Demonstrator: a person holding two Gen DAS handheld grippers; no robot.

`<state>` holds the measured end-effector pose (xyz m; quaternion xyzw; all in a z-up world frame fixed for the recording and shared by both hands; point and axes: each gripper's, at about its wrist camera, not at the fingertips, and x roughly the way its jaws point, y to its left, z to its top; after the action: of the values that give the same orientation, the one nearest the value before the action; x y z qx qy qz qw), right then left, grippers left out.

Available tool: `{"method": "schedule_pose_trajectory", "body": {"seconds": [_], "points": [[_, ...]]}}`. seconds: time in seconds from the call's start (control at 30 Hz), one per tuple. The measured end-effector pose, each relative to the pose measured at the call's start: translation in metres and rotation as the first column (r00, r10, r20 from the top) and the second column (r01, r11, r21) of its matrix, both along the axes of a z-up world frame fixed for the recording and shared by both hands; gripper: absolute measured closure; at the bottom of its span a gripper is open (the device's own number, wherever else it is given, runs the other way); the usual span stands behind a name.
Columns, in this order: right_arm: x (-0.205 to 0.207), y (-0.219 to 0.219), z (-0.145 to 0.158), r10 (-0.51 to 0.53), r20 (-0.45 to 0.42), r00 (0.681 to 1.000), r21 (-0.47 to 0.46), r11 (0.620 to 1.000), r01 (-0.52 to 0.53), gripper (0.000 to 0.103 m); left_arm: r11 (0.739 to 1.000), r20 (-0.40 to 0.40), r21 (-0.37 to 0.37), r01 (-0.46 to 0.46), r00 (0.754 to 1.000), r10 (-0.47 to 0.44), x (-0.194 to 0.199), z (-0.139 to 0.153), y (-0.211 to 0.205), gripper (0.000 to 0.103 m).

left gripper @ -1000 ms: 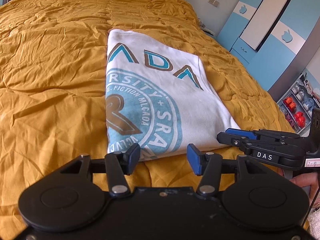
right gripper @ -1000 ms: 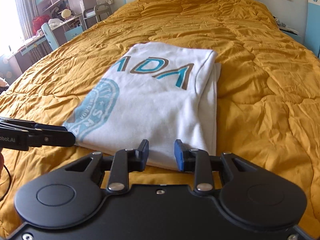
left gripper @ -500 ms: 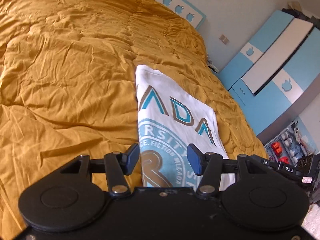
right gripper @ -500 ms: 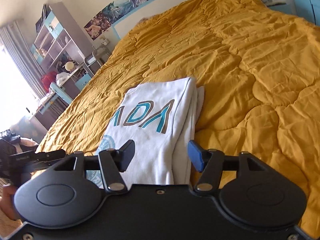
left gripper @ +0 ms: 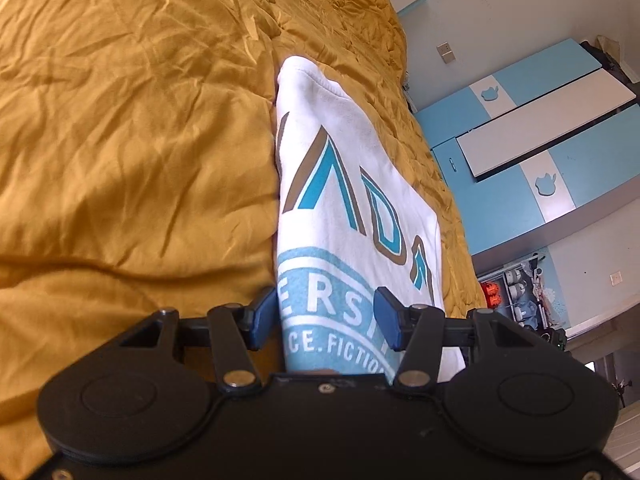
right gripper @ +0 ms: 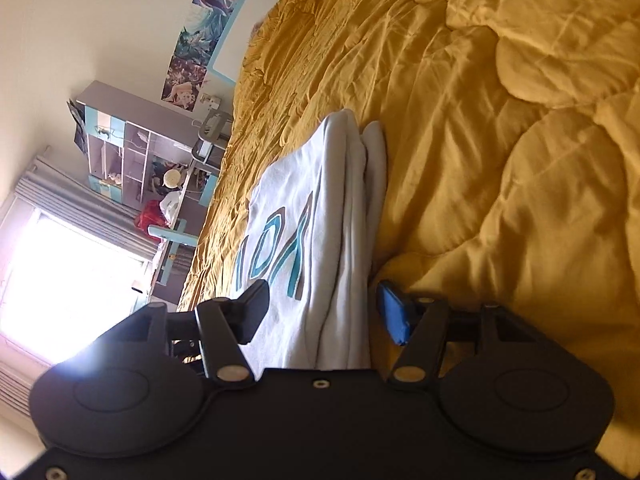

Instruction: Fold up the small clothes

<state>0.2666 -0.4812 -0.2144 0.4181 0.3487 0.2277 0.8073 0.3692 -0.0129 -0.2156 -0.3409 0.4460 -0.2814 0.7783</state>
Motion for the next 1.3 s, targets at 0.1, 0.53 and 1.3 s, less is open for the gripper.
{"method": "schedule_pose_trajectory", "body": {"seconds": [0.1, 0.53, 1.3], "points": [[0.016, 0.01, -0.002, 0.034, -0.006, 0.999, 0.016, 0.999, -0.034, 0.042, 0.999, -0.034, -0.034, 0.007, 0.999, -0.008, 0.02, -0.007, -0.008, 0.048], [0.053, 0.032, -0.009, 0.09, 0.011, 0.996, 0.037, 0.995, -0.09, 0.029, 0.994, -0.065, -0.108, 0.006, 0.998, -0.013, 0.057, -0.029, -0.033, 0.047], [0.023, 0.079, 0.125, 0.109, 0.127, 0.986, -0.169, 0.982, -0.087, 0.077, 0.999, 0.154, 0.011, 0.03, 0.988, -0.031, 0.003, 0.123, -0.015, 0.079]]}}
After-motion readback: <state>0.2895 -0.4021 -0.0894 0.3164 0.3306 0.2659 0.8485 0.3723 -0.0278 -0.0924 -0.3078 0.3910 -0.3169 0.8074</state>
